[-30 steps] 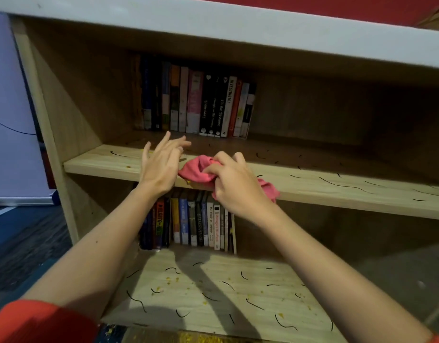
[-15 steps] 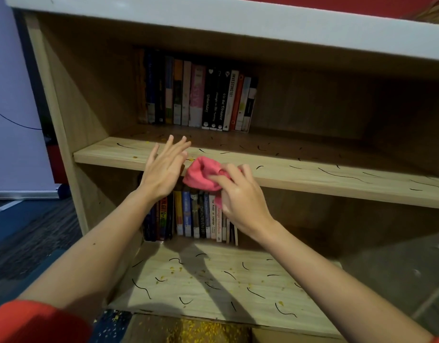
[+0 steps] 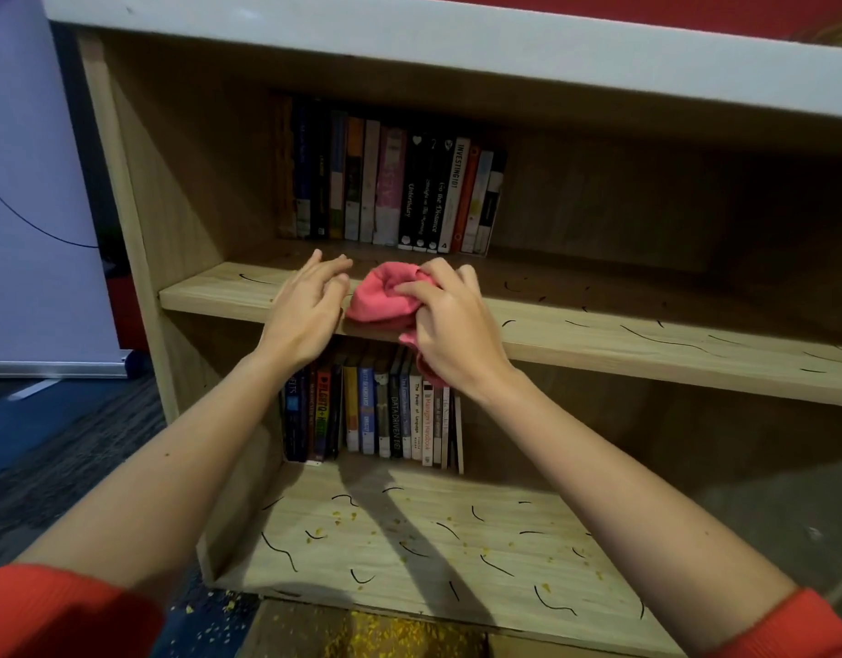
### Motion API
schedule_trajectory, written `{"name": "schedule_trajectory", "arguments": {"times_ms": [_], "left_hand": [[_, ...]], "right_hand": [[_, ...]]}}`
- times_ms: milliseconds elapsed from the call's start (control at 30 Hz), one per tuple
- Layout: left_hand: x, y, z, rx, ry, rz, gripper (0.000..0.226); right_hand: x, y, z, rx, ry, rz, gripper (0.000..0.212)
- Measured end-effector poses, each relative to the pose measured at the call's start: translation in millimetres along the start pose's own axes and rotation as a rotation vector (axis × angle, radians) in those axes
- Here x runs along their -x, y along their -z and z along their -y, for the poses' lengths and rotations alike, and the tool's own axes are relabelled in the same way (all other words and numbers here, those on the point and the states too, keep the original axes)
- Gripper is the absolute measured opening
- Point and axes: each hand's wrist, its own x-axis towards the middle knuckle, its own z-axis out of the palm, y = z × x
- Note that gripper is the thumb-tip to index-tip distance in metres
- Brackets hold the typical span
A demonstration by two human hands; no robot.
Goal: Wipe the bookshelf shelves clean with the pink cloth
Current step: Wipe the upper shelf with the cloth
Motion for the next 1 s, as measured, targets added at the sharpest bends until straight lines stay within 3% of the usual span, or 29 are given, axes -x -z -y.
{"name": "schedule_trajectory", "arguments": {"times_ms": [233, 400, 600, 767, 833, 1000], "left_hand": [[-17, 11, 7, -0.104, 0.013, -0.025, 0.039], [-39, 24, 29, -0.283, 0.019, -0.018, 0.038], [-60, 21, 42, -0.405, 0.18, 0.014, 0.053], [-61, 21, 43, -0.415, 0.202, -0.014, 0.056], [-60, 20, 41, -0.438, 0.214, 0.009, 0.056], [-61, 18, 38, -0.521, 0.259, 0.093, 0.057]], "right_hand": [[-18, 0, 3, -0.081, -0.023, 0.125, 0.032], [-69, 11, -16, -0.201, -0.146, -0.022, 0.031], [-153, -25, -65, -0.159, -0.41, 0.164, 0.028], [-194, -62, -96, -0.026, -0.396, 0.195, 0.025], [-203, -76, -97, -0.065, -0.38, 0.262, 0.016], [-205, -107, -78, -0.174, -0.303, 0.46, 0.024]]}}
